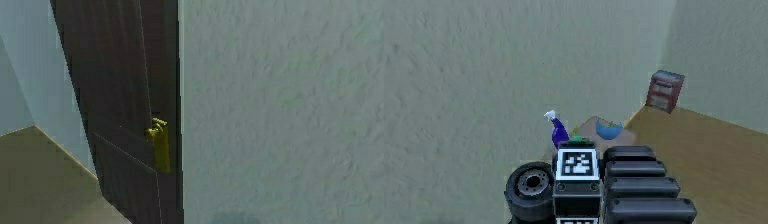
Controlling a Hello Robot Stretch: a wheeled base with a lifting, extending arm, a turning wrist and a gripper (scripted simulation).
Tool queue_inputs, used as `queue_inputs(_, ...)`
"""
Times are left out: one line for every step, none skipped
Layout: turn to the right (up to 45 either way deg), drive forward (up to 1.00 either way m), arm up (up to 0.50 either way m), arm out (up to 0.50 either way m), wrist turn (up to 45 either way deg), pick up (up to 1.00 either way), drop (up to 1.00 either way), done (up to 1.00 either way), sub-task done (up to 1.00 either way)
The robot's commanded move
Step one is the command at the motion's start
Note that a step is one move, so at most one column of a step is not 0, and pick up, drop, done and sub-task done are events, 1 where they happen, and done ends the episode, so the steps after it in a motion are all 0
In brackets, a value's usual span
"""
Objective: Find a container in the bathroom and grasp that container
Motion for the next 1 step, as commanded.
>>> queue_inputs(0.0, 0.0, 0.0, 0.48, 0.0, 0.0, 0.0, 0.0, 0.0)
